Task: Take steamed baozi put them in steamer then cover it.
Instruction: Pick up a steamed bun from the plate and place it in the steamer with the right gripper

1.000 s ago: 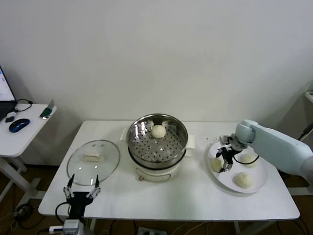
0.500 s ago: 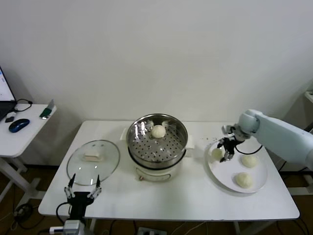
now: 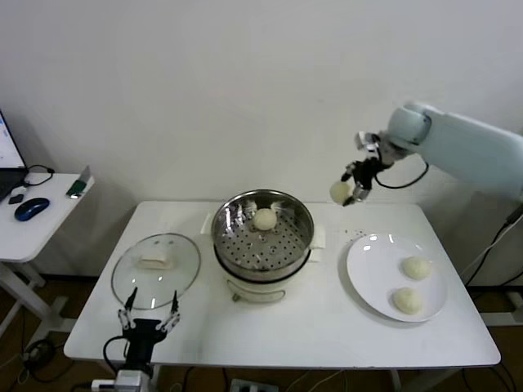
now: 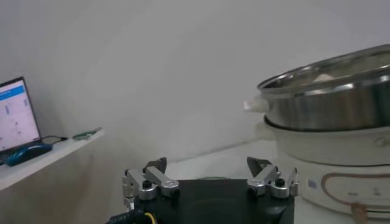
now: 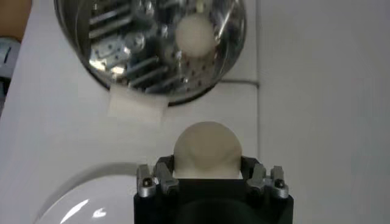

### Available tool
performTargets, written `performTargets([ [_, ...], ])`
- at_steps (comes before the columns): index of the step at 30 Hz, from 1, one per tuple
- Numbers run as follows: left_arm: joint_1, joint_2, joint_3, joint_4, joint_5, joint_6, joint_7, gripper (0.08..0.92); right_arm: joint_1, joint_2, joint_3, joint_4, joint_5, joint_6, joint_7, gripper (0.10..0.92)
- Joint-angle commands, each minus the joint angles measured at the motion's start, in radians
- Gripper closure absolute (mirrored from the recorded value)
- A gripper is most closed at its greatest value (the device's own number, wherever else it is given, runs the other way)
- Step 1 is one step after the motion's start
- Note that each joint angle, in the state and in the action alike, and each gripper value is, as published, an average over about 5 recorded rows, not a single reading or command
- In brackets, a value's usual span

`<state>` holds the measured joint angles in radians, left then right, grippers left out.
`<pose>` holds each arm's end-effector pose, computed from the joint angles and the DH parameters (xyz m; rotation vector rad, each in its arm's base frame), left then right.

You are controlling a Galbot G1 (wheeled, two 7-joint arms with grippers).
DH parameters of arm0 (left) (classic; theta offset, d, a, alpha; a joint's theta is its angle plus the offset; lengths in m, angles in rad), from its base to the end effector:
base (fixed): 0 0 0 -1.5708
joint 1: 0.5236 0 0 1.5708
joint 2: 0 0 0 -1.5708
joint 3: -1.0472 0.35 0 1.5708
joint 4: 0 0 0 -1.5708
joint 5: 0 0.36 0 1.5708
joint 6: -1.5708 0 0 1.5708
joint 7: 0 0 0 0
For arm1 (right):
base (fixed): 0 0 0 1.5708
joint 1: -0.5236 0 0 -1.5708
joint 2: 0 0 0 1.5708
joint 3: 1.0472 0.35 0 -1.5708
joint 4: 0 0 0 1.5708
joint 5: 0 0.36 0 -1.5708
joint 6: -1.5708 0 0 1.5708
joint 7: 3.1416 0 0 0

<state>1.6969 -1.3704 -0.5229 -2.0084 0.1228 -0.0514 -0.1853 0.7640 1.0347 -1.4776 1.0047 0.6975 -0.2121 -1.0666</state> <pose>0.1426 0.0391 -0.3514 0.0883 -2.9795 -0.4560 0.6206 -0.0400 0.0216 1.3806 -1.6141 1.2907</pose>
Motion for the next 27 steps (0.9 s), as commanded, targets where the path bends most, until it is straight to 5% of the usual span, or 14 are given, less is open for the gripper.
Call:
performTargets([
  [1,0.03,0.0,0.026,-0.021,0.034,-0.012,0.002,0.177,0.108,0.244,-0.081,0.021,0.208,-0.069,0.044,0.338],
  [17,0.043,-0.006,0.014,-0.019,0.034,-0.019,-0.014,0.177,-0.124,0.531,-0.134,-0.154,0.192,-0.069,0.069,0.346],
  [27,0.031,-0.003,0.012,-0.012,0.031,-0.022,-0.012,0.177,-0.178,0.576,-0.172,-0.231,0.17,-0.045,0.059,0.34],
])
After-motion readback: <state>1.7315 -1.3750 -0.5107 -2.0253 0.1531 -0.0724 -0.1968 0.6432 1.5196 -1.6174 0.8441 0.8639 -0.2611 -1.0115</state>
